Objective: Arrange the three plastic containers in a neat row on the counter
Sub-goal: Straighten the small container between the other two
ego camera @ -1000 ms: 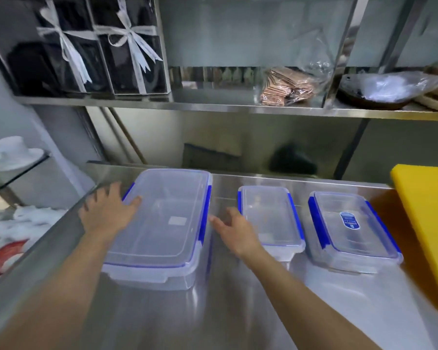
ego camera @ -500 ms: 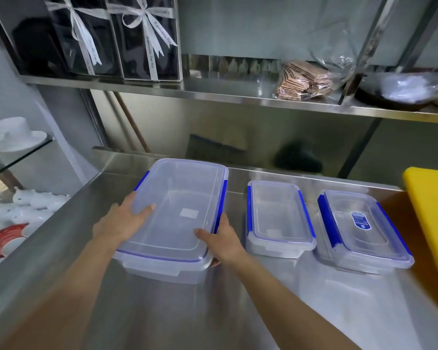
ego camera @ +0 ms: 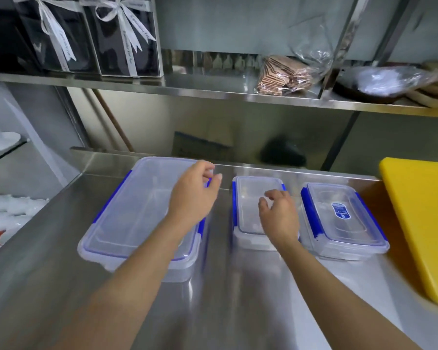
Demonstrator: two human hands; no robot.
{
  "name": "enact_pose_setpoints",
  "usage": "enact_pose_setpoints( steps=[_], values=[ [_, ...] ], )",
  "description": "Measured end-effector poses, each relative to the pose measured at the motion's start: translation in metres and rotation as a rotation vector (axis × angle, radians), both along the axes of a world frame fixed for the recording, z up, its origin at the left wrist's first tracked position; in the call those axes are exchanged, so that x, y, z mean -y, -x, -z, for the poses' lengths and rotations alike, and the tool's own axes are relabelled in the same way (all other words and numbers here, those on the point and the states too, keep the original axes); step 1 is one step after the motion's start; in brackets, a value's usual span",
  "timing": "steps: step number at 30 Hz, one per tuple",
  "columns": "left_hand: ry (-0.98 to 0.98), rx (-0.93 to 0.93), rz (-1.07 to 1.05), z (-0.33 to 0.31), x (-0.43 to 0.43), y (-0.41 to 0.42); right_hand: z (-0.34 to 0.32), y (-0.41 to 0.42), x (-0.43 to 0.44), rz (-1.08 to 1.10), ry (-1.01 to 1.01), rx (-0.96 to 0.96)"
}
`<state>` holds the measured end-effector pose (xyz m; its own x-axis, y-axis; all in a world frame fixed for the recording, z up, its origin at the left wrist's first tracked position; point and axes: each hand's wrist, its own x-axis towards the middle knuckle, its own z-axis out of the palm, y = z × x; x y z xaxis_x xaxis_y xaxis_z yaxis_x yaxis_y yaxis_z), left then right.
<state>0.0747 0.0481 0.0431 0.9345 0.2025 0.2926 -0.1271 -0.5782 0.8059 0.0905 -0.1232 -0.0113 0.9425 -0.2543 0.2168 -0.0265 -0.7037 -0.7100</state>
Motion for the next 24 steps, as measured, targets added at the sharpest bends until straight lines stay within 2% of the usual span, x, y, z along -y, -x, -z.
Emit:
enact_pose_setpoints(
  steps=[3,7,10,15,24],
  values=[
    [0.236,-0.267,0.145,0.02,0.067,-0.008,0.008,-0.004,0.032,0.09,0.045,-0.093],
    [0.11,-0.42,0.027,0.065,0.098,-0.012,0.029,0.0,0.055,0.019,0.078,-0.302],
    [0.141,-0.512,0.022,0.089,0.094,-0.011,0.043,0.005,0.062,-0.05,0.029,-0.386],
    [0.156,-0.512,0.12,0.104,0.088,-0.012,0.051,0.009,0.056,-0.058,0.038,-0.383],
    [0.125,-0.503,0.103,0.11,0.084,-0.014,0.051,0.007,0.061,-0.089,0.076,-0.37]
  ],
)
